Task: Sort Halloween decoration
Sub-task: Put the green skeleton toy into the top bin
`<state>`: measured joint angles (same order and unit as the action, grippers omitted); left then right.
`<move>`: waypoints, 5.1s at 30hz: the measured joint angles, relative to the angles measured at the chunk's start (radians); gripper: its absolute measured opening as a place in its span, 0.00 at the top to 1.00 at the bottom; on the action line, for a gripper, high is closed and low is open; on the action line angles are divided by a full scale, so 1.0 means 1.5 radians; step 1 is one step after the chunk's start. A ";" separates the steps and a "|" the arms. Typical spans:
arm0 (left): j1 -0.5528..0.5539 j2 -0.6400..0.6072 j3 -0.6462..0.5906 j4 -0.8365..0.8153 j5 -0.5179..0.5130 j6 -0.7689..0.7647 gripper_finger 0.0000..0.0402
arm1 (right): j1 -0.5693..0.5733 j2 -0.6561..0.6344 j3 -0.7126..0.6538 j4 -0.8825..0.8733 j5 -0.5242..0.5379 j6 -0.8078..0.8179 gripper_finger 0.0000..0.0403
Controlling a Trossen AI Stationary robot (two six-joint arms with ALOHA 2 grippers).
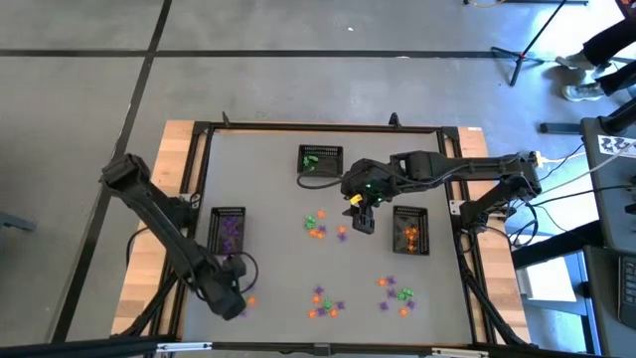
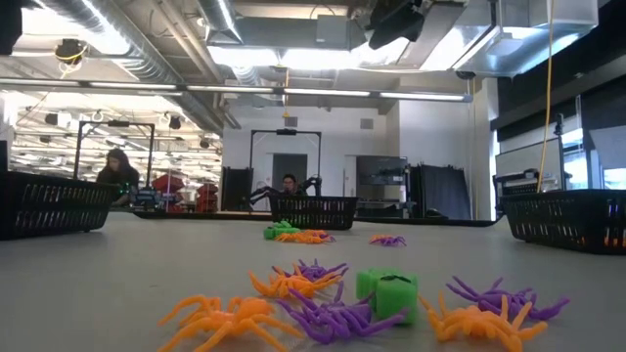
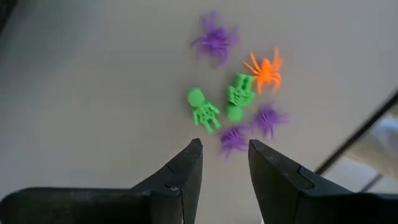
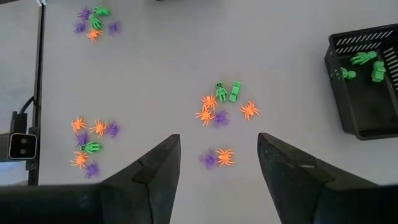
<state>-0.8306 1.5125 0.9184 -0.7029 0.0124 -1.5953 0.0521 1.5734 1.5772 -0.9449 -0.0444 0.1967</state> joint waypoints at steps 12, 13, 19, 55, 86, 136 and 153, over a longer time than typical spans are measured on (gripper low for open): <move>0.010 0.081 0.000 0.005 -0.012 -0.072 0.70 | 0.000 0.000 0.000 -0.025 0.000 -0.013 0.48; 0.010 0.088 0.000 0.007 -0.009 -0.075 0.70 | 0.000 0.000 0.000 -0.026 0.000 -0.013 0.48; 0.013 0.121 0.000 0.010 0.014 -0.099 0.70 | 0.000 0.000 0.000 -0.040 0.000 -0.013 0.48; 0.501 -0.182 0.126 0.269 -0.359 0.591 0.98 | 0.000 -0.187 -0.001 0.022 0.055 0.017 0.48; 0.908 0.065 0.125 0.435 0.164 0.663 0.56 | 0.001 -0.221 -0.001 -0.043 0.101 0.121 0.48; 0.032 0.140 0.091 -0.006 0.004 0.263 0.67 | 0.000 -0.182 -0.001 -0.021 0.064 0.022 0.48; 0.045 0.134 -0.038 0.164 0.042 0.162 0.81 | 0.000 -0.183 -0.001 -0.036 0.064 0.039 0.48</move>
<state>-0.7631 1.7133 0.8608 -0.4573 0.0751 -1.3519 0.0525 1.2995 1.5757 -0.9987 0.0515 0.2546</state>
